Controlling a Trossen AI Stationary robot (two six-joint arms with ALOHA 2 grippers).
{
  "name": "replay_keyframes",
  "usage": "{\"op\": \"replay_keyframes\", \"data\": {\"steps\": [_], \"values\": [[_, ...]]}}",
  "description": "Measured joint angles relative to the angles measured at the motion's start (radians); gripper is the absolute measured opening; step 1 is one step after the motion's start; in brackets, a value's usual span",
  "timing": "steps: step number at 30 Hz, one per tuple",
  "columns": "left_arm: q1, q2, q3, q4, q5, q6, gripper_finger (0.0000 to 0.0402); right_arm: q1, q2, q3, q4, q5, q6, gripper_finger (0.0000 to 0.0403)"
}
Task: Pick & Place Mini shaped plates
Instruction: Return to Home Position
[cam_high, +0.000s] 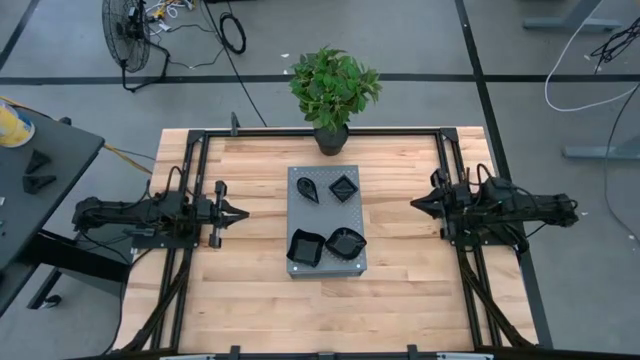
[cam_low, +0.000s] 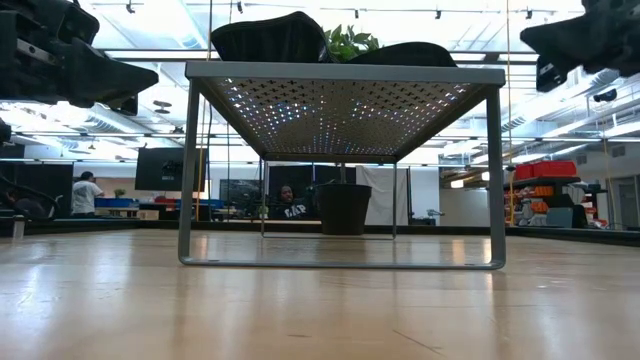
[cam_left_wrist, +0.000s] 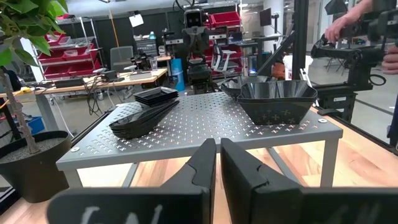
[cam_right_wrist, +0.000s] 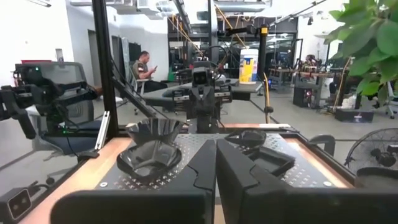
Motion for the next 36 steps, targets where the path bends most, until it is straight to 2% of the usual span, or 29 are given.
{"op": "replay_keyframes", "data": {"steps": [13, 27, 36], "values": [[0.000, 0.000, 0.000, 0.000, 0.000, 0.000, 0.0030, 0.000, 0.000, -0.172, 0.210, 0.000, 0.002, 0.0016], [0.000, 0.000, 0.000, 0.000, 0.000, 0.000, 0.0030, 0.000, 0.000, -0.170, 0.091, 0.010, -0.028, 0.0016], [0.000, 0.000, 0.000, 0.000, 0.000, 0.000, 0.0030, 0.000, 0.000, -0.169, 0.091, 0.011, -0.057, 0.0016]]}}
